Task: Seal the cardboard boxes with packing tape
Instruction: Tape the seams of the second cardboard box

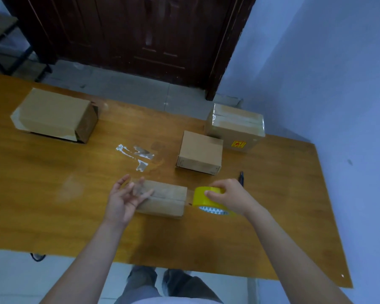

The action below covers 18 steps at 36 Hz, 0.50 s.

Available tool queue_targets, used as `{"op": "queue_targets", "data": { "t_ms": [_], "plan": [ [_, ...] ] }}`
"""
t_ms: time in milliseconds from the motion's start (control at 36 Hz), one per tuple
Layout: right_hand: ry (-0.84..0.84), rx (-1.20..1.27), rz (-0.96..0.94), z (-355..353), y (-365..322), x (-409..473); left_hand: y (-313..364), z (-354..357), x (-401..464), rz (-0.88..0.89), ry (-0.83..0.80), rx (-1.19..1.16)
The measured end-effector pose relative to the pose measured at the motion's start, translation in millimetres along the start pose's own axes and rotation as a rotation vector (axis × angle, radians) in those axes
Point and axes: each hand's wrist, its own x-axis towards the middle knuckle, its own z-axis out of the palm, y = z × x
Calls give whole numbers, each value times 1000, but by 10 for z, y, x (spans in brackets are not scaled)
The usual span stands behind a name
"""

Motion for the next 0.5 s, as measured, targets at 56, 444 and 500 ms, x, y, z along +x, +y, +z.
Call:
{"op": "queue_targets", "data": {
  "t_ms": [56, 444, 500],
  "plan": [
    [-8, -7, 8, 29, -16, 63, 9, -2, 13, -27, -9, -49],
    [-30, -64, -14, 162, -19, 264, 39, -33, 60, -82, 23, -165],
    [-25, -68, -14, 184, -8, 286, 33, -45, 69, -77, 22, -165]
  ]
}}
